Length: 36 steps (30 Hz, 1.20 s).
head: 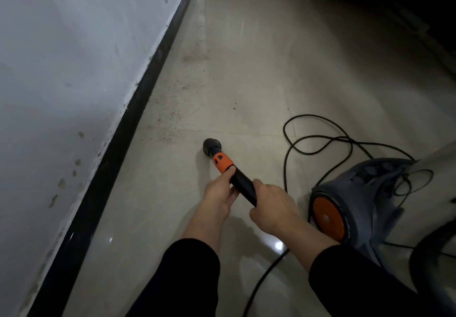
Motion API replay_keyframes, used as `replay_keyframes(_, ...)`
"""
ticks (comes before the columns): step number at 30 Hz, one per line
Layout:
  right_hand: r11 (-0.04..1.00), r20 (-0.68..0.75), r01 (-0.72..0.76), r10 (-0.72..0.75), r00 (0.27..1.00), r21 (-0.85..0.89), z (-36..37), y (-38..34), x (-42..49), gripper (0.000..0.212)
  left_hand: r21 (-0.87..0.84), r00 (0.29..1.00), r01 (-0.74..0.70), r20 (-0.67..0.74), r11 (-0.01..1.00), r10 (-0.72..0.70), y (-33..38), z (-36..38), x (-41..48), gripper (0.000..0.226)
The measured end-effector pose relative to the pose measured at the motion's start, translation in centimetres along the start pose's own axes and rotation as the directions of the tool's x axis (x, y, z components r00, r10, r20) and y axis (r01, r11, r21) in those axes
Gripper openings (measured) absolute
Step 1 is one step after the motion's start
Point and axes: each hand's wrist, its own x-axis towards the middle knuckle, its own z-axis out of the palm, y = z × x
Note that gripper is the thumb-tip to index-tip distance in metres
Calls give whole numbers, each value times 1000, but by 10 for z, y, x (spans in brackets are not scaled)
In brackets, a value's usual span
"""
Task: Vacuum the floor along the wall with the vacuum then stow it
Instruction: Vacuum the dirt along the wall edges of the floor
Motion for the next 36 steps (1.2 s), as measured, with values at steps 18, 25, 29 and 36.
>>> replay_keyframes(18,997,-13,-69,69,998,37,-3,31,2,30,75,998,49,29,996,-51,-13,30,3,40)
replay_keyframes(25,996,-31,-55,58,998,74,4,19,20,25,110,1000,15,0,994,-15,5,24,14,41)
replay_keyframes(29,989,-55,-62,70,996,135,6,19,32,24,131,1000,5,-18,991,-3,15,28,23,38)
replay_keyframes(36,980,-52,-43,53,997,193,7,31,51,23,205,995,-66,-61,977,80,23,32,39,20)
